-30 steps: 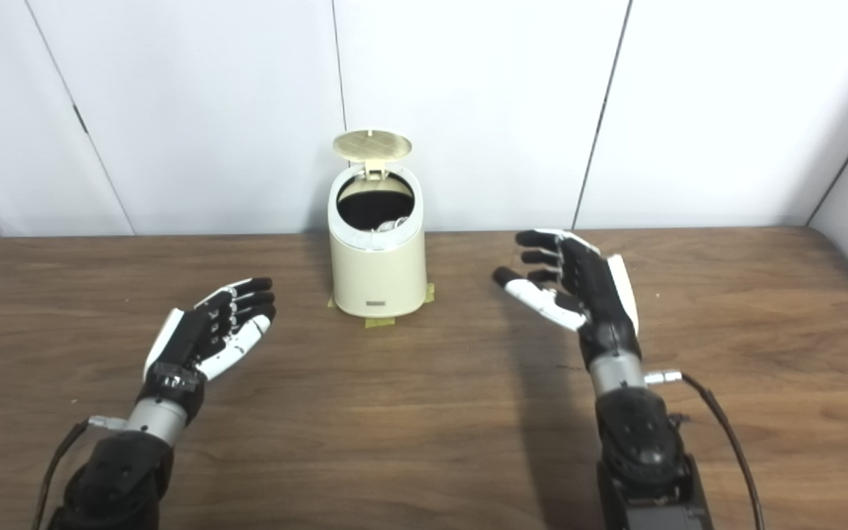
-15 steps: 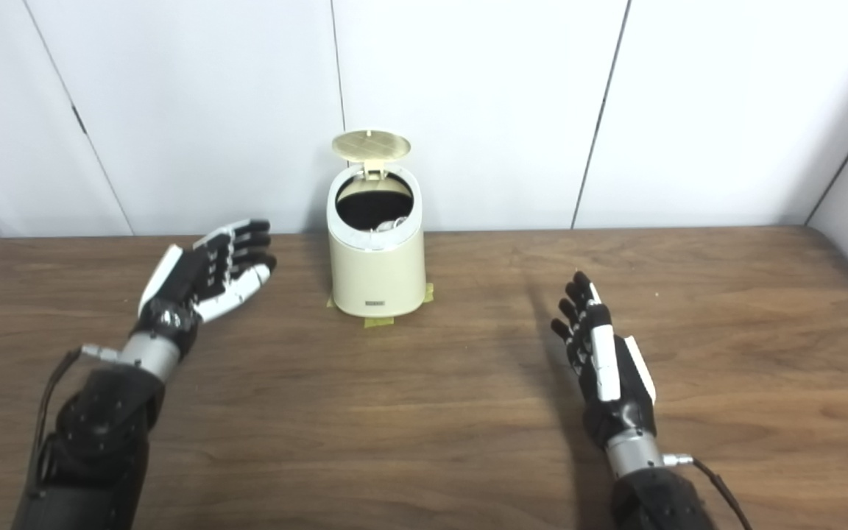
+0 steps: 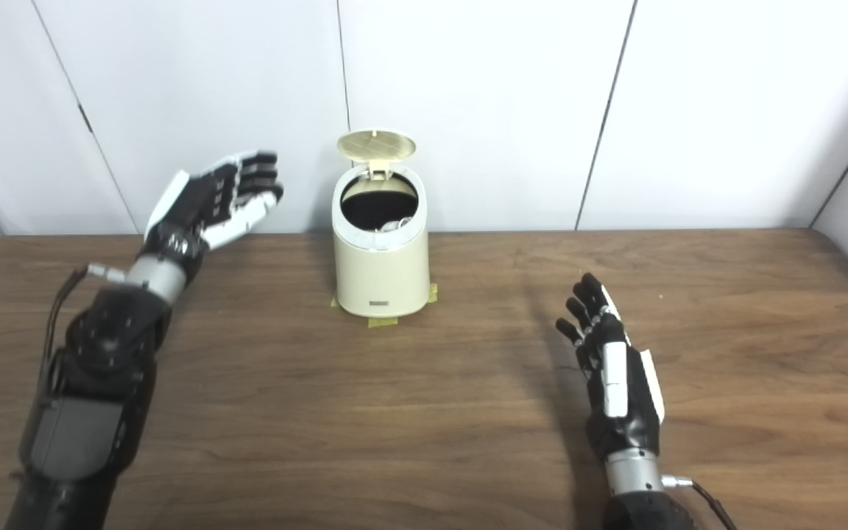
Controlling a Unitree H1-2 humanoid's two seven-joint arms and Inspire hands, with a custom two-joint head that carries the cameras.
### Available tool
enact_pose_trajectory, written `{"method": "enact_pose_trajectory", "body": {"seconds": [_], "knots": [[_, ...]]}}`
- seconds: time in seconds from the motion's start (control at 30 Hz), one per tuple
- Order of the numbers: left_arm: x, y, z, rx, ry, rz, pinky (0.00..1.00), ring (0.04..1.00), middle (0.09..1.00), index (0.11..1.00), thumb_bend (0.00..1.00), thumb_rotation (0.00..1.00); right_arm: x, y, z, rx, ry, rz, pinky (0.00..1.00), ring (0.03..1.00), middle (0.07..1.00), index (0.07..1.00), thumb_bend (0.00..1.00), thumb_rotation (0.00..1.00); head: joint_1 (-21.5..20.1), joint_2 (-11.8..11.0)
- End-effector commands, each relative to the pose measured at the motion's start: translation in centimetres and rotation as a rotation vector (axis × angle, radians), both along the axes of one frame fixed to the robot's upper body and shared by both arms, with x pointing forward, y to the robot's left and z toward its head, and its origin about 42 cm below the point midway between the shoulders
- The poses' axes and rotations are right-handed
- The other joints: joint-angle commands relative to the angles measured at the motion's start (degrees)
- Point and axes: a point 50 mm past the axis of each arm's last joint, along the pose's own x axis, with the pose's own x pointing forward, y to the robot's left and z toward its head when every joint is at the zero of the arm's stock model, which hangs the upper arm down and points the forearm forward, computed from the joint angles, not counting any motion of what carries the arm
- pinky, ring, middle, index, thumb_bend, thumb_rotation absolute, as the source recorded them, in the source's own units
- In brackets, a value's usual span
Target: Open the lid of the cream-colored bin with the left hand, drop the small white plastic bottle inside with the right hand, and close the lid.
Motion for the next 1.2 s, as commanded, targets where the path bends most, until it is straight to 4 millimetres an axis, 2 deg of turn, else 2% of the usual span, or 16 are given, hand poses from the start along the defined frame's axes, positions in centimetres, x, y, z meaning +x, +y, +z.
{"method": "enact_pose_trajectory", "body": {"seconds": [0.0, 0.2, 0.37, 0.53, 0.83, 0.9, 1.0, 1.07, 1.17], "knots": [[1.0, -0.7, 3.2, 0.013, -0.098, -0.01, 0.77, 0.822, 0.827, 0.85, 0.42, 0.35, 0.0, -0.4, -0.1, 0.013, -0.039, -0.02, 0.84, 0.914, 0.916, 0.903, 0.59, 0.92, 0.11, 0.05], [2.7, -1.9, 5.4, 0.071, -0.14, -0.033, 0.74, 0.816, 0.829, 0.841, 0.43, 0.39, 0.0, -0.5, -0.4, -0.002, -0.034, -0.04, 0.77, 0.881, 0.894, 0.898, 0.61, 0.85, 0.24, 0.18], [3.8, -2.7, 6.8, 0.104, -0.161, -0.036, 0.73, 0.809, 0.818, 0.822, 0.47, 0.48, 0.0, -0.6, -0.6, 0.001, -0.032, -0.046, 0.77, 0.87, 0.882, 0.899, 0.6, 0.83, 0.36, 0.19], [4.7, -3.7, 8.0, 0.133, -0.173, -0.055, 0.72, 0.808, 0.827, 0.818, 0.47, 0.45, -0.1, -0.3, -0.4, 0.003, -0.029, -0.034, 0.76, 0.864, 0.877, 0.896, 0.6, 0.83, 0.36, 0.22], [5.6, -6.3, 9.0, 0.17, -0.174, -0.119, 0.72, 0.818, 0.839, 0.815, 0.48, 0.42, -0.3, -0.2, 0.0, 0.003, 0.004, 0.007, 0.82, 0.888, 0.9, 0.924, 0.58, 0.92, 0.22, 0.33], [5.7, -6.7, 9.2, 0.201, -0.18, -0.132, 0.71, 0.809, 0.832, 0.804, 0.48, 0.45, -0.4, -0.4, 0.1, -0.002, 0.017, 0.017, 0.85, 0.895, 0.906, 0.934, 0.59, 0.94, 0.22, 0.43], [5.8, -7.3, 9.6, 0.286, -0.187, -0.155, 0.76, 0.832, 0.844, 0.806, 0.46, 0.48, -0.6, -0.6, 0.4, -0.016, 0.036, 0.037, 0.9, 0.906, 0.917, 0.945, 0.59, 0.96, 0.24, 0.47], [5.7, -7.7, 9.9, 0.353, -0.192, -0.166, 0.79, 0.85, 0.855, 0.813, 0.45, 0.54, -0.7, -0.6, 0.6, -0.023, 0.047, 0.047, 0.9, 0.909, 0.922, 0.949, 0.59, 0.98, 0.21, 0.5], [5.6, -8.1, 10.2, 0.42, -0.188, -0.175, 0.78, 0.84, 0.852, 0.814, 0.46, 0.59, -0.7, -0.4, 1.1, -0.03, 0.06, 0.056, 0.88, 0.906, 0.922, 0.952, 0.59, 0.99, 0.02, 0.56]]}}
